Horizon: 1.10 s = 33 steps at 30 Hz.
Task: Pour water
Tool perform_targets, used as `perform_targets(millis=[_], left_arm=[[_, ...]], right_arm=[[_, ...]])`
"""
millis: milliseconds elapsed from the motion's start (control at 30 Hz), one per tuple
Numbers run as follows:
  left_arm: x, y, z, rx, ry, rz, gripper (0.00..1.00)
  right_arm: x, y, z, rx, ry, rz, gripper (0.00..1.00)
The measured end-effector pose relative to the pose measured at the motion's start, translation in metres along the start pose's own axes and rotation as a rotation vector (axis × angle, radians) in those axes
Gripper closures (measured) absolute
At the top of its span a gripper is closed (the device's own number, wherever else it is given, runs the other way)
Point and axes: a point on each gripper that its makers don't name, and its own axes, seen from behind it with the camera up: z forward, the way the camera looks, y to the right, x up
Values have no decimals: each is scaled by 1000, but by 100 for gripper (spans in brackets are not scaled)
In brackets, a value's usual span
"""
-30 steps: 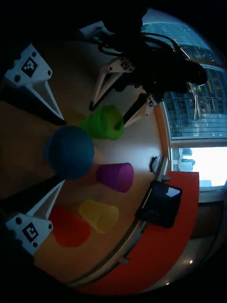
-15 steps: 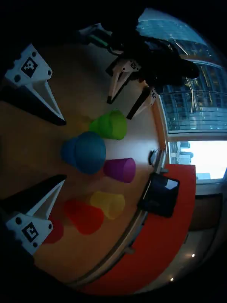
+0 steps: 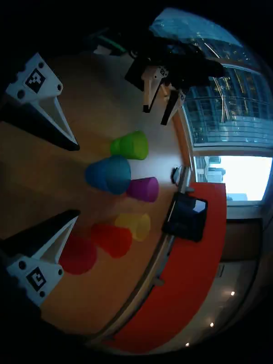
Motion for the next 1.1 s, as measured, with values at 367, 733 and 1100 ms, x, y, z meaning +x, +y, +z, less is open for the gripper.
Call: perform_targets(millis=[367, 733, 1100], left_arm=[[29, -17, -20, 115, 137, -60, 2], [56, -45, -40, 291, 274, -73, 2], [63, -58, -57, 416, 343, -79, 2]], right_arm=[[14, 26, -26, -131, 119, 44, 1], [42, 57, -53, -281, 276, 85, 1], [59, 84, -74, -461, 421, 100, 1]])
